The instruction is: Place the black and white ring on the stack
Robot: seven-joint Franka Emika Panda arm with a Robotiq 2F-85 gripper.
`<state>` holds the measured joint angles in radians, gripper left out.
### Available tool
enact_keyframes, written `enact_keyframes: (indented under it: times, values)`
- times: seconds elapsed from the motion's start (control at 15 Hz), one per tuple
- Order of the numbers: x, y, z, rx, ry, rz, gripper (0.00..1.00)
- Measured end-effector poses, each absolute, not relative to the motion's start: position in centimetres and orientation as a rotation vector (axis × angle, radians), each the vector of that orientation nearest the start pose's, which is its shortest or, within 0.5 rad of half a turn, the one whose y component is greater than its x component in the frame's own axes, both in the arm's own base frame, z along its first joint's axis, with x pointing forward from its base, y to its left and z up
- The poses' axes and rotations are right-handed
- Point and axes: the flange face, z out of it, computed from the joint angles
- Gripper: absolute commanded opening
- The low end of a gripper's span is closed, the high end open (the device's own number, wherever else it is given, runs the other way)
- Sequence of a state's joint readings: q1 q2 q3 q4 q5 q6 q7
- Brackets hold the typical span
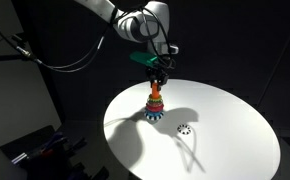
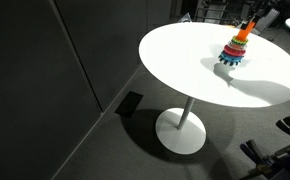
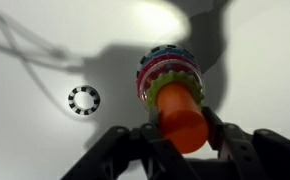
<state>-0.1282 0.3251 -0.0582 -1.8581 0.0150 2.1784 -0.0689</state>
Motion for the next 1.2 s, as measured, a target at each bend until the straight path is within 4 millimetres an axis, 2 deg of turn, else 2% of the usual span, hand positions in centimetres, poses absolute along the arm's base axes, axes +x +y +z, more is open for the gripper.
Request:
enact_keyframes:
  times: [0.4, 0.47, 0.6, 0.67, 0.73, 0.8, 0.93, 1.2]
  values:
    - [60.9, -8.7, 33.6, -3.137, 0.114, 0.056, 0.2]
    - [60.8, -8.3, 33.4, -3.137, 0.104, 0.064, 0.4]
    - [60.6, -7.7, 33.2, -3.137, 0.09, 0.073, 0.6]
    - [60.5, -7.5, 33.1, -3.137, 0.086, 0.075, 0.75]
    - [60.5, -7.5, 33.3, -3.138, 0.083, 0.074, 0.76]
    - [60.4, -7.4, 33.5, -3.138, 0.083, 0.07, 0.81]
    - [60.2, -7.4, 34.0, -3.14, 0.081, 0.06, 0.98]
    - [60.0, -7.9, 34.8, -3.144, 0.093, 0.04, 1.0]
